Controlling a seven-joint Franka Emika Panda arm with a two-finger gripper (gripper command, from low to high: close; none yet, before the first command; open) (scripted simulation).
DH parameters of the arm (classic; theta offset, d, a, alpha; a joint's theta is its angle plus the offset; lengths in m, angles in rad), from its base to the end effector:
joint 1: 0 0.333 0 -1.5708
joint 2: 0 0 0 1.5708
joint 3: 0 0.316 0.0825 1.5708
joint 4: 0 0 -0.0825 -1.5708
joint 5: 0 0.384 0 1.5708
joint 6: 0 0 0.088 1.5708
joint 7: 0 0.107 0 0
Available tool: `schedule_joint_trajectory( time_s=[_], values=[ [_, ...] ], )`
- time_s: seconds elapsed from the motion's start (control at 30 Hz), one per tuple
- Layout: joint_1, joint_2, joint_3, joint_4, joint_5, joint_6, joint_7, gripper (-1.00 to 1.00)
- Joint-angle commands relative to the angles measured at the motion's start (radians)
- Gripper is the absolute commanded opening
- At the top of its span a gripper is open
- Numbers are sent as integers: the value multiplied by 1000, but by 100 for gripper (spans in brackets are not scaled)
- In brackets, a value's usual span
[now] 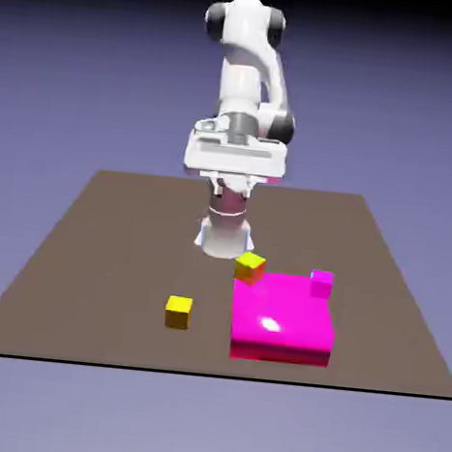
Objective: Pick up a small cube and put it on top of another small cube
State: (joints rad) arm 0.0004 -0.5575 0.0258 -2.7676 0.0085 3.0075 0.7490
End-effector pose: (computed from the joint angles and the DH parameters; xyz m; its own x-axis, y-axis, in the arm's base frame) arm 0.3981 0.0101 0.4701 0.5233 -0.6684 0.5286 -0.4630 -0.7438 -0.4822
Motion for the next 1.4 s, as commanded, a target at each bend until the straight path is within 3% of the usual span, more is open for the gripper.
schedule_joint_trajectory(
  time_s=[0.0, 1.2, 1.37],
  values=[
    [7, 33, 21, 29, -10, -43, 7, 0],
    [397, 1312, 674, 887, -509, -1603, 223, 0],
    [461, 1405, 645, 799, -603, -1628, 228, 0]
  ],
)
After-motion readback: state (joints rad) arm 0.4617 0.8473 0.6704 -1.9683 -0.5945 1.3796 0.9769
